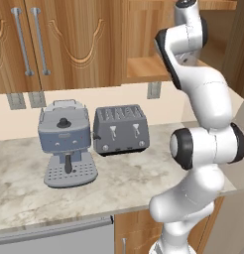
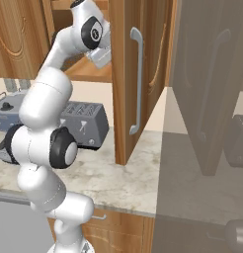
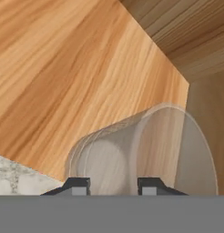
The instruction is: There is a bowl on the dining counter. Grab a lemon wedge from the fridge and place it in the bowl. Then get the liquor bottle and glass cup from the cabinet and place them next to the bowl.
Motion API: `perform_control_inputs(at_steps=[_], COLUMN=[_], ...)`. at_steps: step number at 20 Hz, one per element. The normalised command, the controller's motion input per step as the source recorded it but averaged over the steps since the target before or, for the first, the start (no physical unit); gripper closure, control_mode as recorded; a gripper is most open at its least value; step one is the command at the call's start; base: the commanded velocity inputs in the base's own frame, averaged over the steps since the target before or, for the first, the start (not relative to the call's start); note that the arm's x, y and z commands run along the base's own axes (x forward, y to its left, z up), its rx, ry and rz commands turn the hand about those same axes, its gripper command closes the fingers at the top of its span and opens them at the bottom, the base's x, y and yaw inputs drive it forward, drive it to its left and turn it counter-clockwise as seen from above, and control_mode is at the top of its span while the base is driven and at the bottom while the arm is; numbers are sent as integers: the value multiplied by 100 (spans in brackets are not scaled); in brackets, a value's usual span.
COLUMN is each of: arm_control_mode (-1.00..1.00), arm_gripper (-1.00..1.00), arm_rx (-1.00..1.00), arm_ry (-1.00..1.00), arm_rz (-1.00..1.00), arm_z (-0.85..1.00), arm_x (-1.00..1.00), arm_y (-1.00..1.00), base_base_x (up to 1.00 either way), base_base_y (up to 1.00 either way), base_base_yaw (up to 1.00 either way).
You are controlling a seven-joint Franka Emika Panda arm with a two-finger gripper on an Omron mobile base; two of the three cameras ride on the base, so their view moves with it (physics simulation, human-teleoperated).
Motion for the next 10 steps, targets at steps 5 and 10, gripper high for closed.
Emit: perform_control_inputs(at_steps=[5,10], arm_control_mode=[-100,-100], arm_gripper=[100,100], arm_rx=[0,1], arm_ry=[-4,-1], arm_rz=[0,0], arm_z=[0,0], arm_x=[-100,-100], arm_y=[28,48], base_base_x=[0,0], base_base_y=[0,0], base_base_yaw=[0,0])
